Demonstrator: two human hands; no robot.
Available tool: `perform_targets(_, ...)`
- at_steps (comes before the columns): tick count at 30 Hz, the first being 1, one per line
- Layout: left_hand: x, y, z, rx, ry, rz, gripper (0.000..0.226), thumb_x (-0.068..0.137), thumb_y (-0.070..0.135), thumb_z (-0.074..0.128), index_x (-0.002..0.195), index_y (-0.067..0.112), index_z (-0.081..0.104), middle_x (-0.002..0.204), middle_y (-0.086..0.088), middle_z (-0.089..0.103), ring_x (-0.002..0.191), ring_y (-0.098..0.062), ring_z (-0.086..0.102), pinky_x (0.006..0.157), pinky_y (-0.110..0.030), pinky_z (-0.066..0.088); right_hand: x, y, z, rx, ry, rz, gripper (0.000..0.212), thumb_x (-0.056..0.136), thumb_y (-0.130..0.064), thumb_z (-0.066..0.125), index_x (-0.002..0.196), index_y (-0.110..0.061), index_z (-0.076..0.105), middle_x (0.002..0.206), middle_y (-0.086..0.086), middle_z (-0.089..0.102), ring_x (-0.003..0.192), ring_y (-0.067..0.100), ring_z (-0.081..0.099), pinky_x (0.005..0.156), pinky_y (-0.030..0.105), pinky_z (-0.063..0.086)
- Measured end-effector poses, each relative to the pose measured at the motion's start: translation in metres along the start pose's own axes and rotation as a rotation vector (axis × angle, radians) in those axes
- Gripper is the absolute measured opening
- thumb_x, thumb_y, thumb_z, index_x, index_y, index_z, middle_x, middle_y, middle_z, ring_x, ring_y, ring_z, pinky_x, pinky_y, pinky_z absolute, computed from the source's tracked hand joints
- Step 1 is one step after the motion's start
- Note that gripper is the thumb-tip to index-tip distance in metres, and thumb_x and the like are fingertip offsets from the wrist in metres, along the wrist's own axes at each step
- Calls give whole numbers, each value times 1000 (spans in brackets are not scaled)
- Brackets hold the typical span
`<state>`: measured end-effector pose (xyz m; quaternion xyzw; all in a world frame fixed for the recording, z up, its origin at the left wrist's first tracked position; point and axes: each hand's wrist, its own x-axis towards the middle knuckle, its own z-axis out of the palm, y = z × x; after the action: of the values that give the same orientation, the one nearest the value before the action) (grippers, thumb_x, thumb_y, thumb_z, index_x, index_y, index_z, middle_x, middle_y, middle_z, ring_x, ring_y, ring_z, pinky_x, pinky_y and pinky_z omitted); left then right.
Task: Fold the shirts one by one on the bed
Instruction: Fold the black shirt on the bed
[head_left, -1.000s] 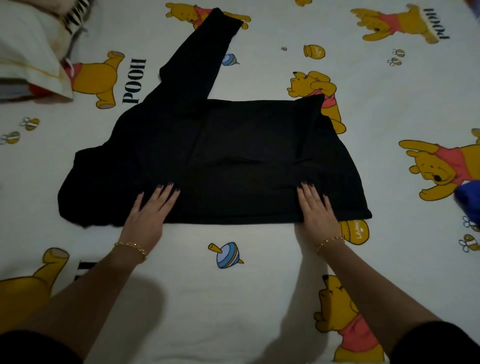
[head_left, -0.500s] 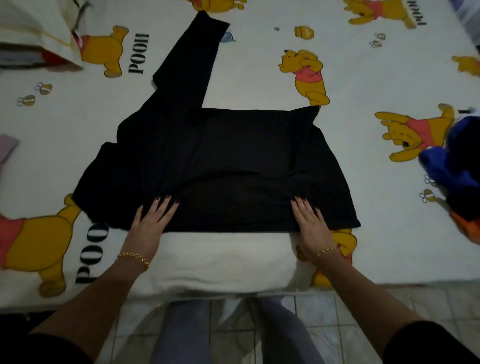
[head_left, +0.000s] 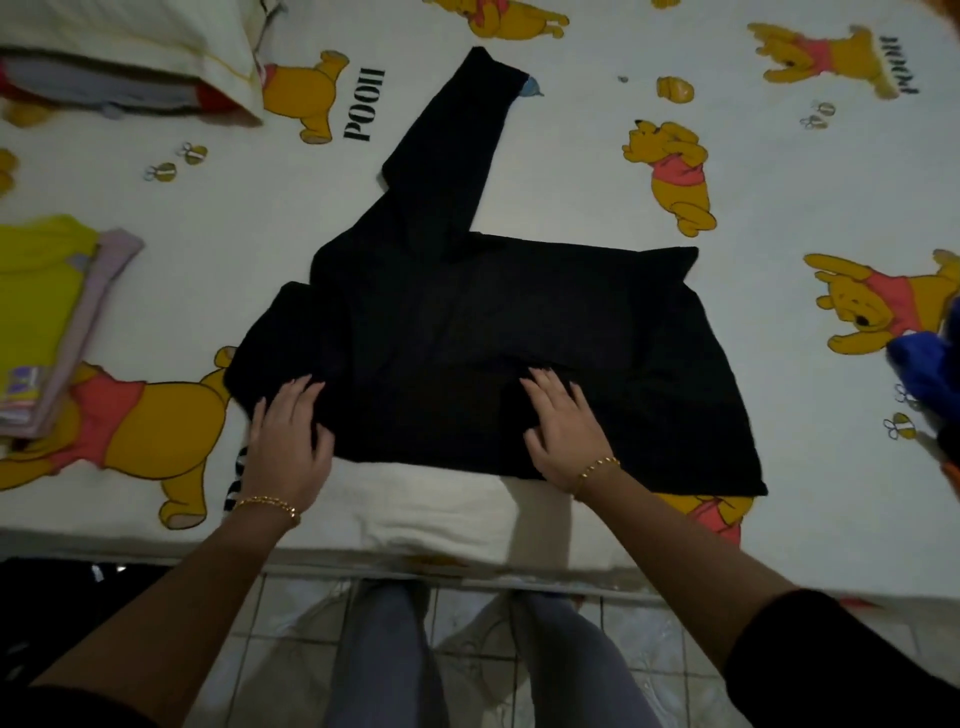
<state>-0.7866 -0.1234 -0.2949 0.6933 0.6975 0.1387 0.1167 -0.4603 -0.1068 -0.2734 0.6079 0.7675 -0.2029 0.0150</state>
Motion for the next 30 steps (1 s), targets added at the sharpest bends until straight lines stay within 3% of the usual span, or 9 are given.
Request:
perform_targets(7,44,-36,-14,-98,130,-234,42,87,14,55,127,3,48,125,-16,54,113,-33,51,98,-48,43,109,-91,1,2,114,-187,49,98,-21,39,146,-13,33,154,4,27,145,19,15,119,37,8)
perform_targets(13,80,-52,-15,-154,66,-437,52,91,27,55,136,5,40,132,-15,50,121,-31,47,104,-47,39,186,-149,-8,-65,206,-298,42,96,-19,44,138,-14,46,137,10,46,126,27,42,106,42,35)
perform_targets(16,96,-59,-11,-211,-64,-502,52,93,32,53,137,8,40,131,-15,50,120,-31,47,101,-44,41,215,-174,-17,-189,32,-298,63,90,-9,50,147,-20,28,134,11,39,117,27,43,91,40,45)
perform_targets(18,100,-60,-13,-237,-109,-532,36,95,28,50,126,10,47,120,-13,56,105,-31,56,83,-37,47,230,-188,-23,-223,-103,-270,78,86,-4,54,151,-24,15,135,11,36,117,28,45,85,40,49)
perform_targets(22,90,-68,-24,-245,32,-649,19,98,18,41,110,5,49,89,-4,49,68,-20,48,52,-27,32,252,-205,-22,-300,-282,-276,88,86,-5,53,151,-35,1,132,10,43,104,28,55,75,40,53)
perform_targets(25,74,-86,-27,-221,81,-661,17,97,16,42,106,3,49,71,-6,50,52,-14,41,43,-25,22,261,-219,-22,-361,-313,-310,83,88,-5,47,151,-38,3,108,7,54,83,24,54,64,35,48)
perform_targets(27,68,-98,-28,-229,69,-645,18,96,16,43,107,3,49,65,-4,48,49,-12,39,42,-25,21,265,-231,-18,-397,-323,-318,71,90,-6,46,150,-31,16,108,8,56,91,28,58,65,36,45)
perform_targets(30,69,-106,-34,-274,50,-602,18,96,18,45,108,4,49,66,-5,50,50,-11,40,42,-25,25,269,-246,-8,-411,-263,-316,42,92,-9,48,132,-13,39,117,12,57,101,31,59,68,37,43)
